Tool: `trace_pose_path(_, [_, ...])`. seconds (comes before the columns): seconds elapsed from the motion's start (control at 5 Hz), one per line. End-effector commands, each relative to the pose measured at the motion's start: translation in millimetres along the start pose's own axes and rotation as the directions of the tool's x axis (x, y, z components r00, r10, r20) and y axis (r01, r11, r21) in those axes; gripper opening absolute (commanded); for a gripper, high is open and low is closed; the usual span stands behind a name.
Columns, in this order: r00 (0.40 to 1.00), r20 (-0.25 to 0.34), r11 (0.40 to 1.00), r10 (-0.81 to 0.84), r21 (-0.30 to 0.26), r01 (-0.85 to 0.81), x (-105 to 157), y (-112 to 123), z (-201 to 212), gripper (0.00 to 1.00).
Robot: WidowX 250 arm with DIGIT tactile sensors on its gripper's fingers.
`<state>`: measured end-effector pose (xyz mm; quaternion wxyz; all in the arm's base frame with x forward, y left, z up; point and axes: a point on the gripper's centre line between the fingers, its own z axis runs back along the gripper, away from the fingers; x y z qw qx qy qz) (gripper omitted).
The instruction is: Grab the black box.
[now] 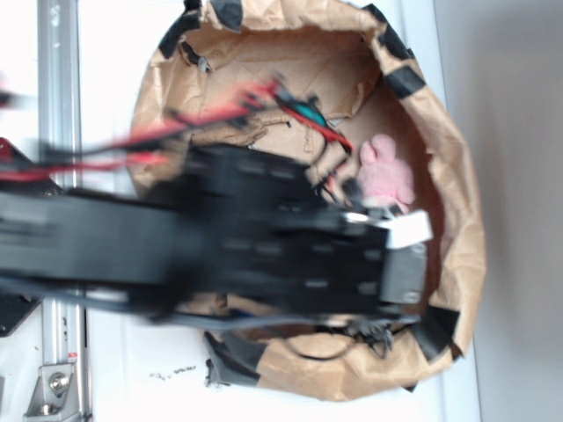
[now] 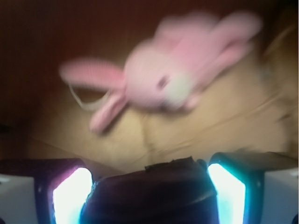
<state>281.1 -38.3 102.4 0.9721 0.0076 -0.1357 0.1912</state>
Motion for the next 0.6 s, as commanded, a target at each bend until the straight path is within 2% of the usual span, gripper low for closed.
trace_pose_path(0.0, [0.991, 0.113, 0.997, -0.078, 0.004, 0.078, 38, 37, 58, 0.00])
trace_pose_path(0.2, [0.983, 0.070, 0.985, -0.169, -0.004, 0.170, 38, 30, 65, 0.00])
trace_pose_path(0.4, [0.974, 0.008, 0.973, -0.228, -0.048, 0.228, 29, 20, 65, 0.00])
